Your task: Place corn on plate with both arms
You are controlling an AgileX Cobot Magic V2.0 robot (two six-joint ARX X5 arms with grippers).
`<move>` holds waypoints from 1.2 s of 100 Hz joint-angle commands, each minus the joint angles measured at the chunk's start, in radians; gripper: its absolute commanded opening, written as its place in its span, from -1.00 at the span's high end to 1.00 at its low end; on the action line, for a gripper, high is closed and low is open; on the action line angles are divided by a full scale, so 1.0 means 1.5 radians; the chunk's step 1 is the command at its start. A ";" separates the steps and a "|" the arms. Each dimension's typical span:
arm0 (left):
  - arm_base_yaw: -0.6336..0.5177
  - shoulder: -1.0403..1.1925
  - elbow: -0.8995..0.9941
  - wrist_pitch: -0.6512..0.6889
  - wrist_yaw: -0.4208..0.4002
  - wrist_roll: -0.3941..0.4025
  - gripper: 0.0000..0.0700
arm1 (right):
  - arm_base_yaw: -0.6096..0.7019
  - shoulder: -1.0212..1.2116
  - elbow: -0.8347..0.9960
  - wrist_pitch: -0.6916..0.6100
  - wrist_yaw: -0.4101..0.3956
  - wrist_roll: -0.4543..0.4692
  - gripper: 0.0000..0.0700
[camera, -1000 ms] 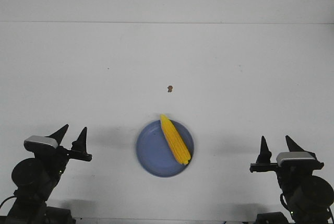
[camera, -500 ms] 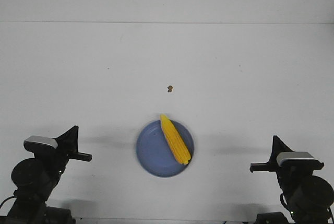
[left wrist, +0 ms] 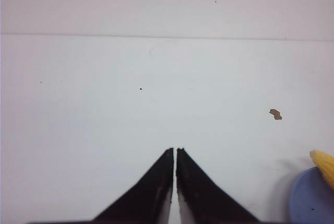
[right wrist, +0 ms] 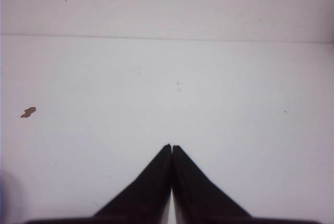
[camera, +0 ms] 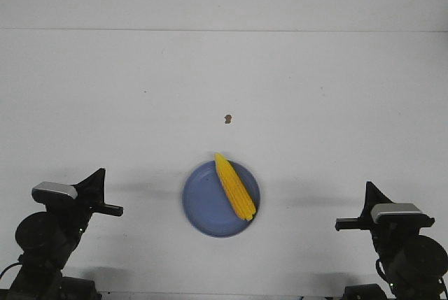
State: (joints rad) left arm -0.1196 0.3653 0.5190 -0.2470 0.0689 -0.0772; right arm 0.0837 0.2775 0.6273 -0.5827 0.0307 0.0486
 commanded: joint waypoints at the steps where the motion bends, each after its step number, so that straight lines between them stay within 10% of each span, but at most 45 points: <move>1: 0.001 -0.001 0.008 0.006 -0.001 -0.004 0.97 | 0.000 0.003 0.004 0.007 0.002 0.004 1.00; 120: 0.022 -0.241 -0.285 0.217 -0.002 0.047 0.97 | 0.000 0.003 0.004 0.009 0.002 0.004 1.00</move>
State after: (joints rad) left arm -0.0887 0.0048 0.0967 0.0486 0.0689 -0.0162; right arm 0.0837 0.2775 0.6273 -0.5823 0.0307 0.0486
